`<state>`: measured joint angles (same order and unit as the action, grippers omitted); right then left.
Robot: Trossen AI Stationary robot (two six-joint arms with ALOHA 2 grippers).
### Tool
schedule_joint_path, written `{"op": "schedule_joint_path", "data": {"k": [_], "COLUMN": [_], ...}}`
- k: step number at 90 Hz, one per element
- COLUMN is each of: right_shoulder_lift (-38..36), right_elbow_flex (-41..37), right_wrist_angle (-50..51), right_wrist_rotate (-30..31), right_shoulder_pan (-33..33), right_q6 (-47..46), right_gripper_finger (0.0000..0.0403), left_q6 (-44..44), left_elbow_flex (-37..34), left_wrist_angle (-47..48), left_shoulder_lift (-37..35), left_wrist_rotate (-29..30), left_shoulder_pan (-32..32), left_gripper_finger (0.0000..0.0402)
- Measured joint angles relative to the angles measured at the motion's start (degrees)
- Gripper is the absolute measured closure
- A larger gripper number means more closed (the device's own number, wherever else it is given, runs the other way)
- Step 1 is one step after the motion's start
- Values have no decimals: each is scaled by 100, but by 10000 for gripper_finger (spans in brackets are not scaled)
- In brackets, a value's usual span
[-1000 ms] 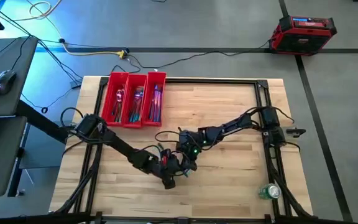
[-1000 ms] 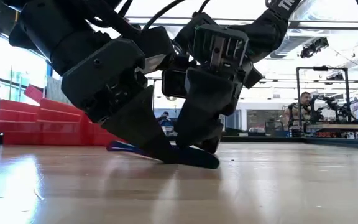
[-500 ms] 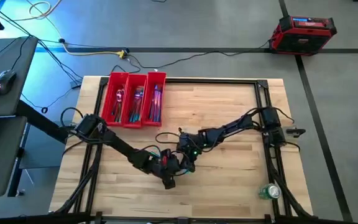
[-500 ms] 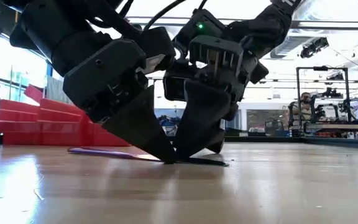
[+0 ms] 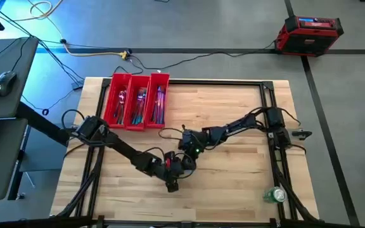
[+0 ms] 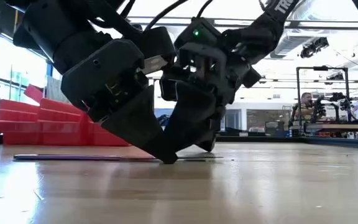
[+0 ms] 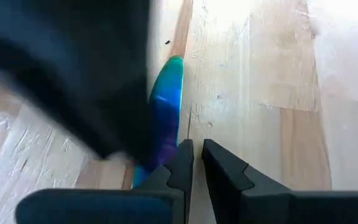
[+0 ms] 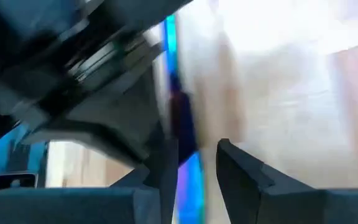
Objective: Sort silverware
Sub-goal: Put the blue knife into the right red bin
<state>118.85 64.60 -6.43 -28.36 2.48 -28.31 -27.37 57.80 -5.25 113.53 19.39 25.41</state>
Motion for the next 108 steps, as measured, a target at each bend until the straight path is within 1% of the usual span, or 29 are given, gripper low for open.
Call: {"op": "schedule_joint_path", "data": {"k": [13,25,30,50,65,73,88,108], "right_shoulder_lift": [-5,-31,-36,-26,151,278,466,500], "right_elbow_flex": [5,26,28,28,44,45,61,57], "right_wrist_angle": [45,450,603,638,546,385,-232,-493], "right_wrist_rotate": [7,-100,-217,-229,-311,-471,-455,-387], "right_shoulder_pan": [-170,-227,-184,126,236,271,360,444], "right_q6": [12,179,320,440,467,422,152,-95], "right_gripper_finger": [310,310,310,310,310,310,310,310], "left_q6": [-1,-142,-226,-245,-245,-245,-247,-203], "left_elbow_flex": [0,12,22,20,15,13,2,0], "left_wrist_angle": [34,239,375,487,486,483,309,196], "left_shoulder_lift": [-14,-31,-32,-37,-41,-41,-38,-9], "left_wrist_rotate": [-55,-179,-177,-179,-211,-189,-13,56], "left_shoulder_pan": [11,18,28,26,-29,-37,-36,-59], "left_gripper_finger": [378,378,378,378,378,378,378,378]}}
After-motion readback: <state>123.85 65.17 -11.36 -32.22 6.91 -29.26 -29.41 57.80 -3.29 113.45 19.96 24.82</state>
